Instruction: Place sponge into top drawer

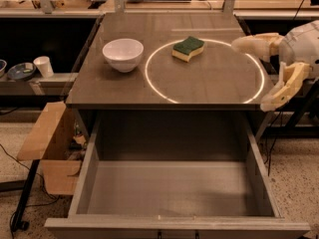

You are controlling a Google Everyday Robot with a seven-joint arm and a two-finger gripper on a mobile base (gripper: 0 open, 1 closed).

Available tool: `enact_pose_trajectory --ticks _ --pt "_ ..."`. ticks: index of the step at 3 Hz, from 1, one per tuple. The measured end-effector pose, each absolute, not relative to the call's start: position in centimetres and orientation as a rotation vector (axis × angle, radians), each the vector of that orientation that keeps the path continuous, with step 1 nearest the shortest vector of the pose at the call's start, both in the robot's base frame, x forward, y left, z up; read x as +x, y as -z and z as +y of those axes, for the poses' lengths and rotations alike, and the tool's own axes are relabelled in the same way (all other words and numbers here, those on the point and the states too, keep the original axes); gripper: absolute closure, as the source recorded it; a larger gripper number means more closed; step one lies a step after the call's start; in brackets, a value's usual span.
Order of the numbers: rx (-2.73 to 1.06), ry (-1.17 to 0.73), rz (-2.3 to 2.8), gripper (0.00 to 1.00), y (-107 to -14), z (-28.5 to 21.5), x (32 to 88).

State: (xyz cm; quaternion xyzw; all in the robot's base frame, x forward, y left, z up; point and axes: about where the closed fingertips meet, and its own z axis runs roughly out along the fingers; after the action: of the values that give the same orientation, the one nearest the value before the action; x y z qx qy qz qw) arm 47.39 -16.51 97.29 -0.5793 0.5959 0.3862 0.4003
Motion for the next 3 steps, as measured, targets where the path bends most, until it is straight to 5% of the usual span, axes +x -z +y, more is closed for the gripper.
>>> enact_pose_trajectory --ticks 2,3 --pt "-1.246 -0.66 1.666 0.0 -97.4 -17.8 48.1" --pt "-1.243 -0.649 1.671 0.0 -97.3 -17.4 48.5"
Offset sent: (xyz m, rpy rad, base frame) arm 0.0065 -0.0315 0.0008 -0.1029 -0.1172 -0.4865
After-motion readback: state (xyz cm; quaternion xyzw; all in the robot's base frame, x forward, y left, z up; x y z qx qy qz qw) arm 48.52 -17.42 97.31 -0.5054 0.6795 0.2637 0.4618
